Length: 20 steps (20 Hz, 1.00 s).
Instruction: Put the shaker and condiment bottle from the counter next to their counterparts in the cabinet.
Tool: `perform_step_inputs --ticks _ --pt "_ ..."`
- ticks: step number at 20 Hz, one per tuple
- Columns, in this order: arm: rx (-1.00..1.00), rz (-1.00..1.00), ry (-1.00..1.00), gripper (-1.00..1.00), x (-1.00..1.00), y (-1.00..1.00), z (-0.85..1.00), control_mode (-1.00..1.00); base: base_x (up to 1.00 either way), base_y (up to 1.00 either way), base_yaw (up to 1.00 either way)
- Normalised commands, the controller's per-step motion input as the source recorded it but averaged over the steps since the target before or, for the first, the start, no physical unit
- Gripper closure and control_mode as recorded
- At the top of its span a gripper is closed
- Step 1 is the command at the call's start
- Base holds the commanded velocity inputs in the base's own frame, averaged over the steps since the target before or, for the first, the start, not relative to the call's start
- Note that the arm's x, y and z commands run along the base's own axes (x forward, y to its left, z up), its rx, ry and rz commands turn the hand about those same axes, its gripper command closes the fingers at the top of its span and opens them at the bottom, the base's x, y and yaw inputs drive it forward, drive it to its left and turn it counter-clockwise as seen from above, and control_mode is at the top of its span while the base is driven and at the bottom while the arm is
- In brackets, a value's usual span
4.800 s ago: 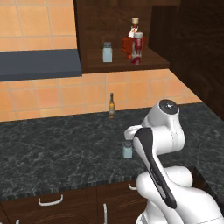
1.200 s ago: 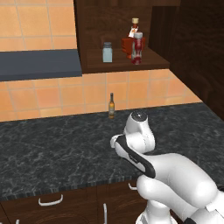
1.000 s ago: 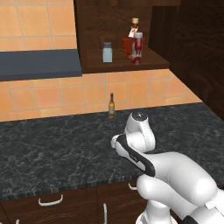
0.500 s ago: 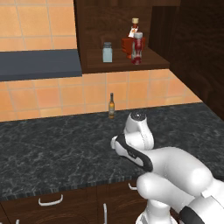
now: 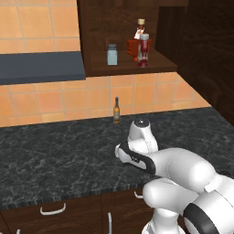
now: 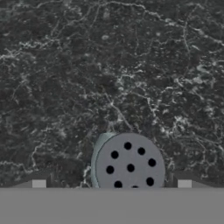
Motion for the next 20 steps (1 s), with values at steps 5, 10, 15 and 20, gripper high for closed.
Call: perform_step_inputs --ticks 5,10,15,20 --pt "0.00 0.00 0.00 -1.00 0.00 -0.09 -0.20 -1.00 0.00 0.00 0.00" --pt "0.00 0.00 0.00 -1.00 0.02 0.00 -0.32 -1.00 0.00 0.00 0.00" --pt "0.00 0.00 0.00 1.00 0.03 0.00 -0.23 -1.00 0.00 0.00 0.00" --pt "0.00 0.00 0.00 1.00 0.03 0.00 -0.15 -1.00 0.00 0.00 0.00"
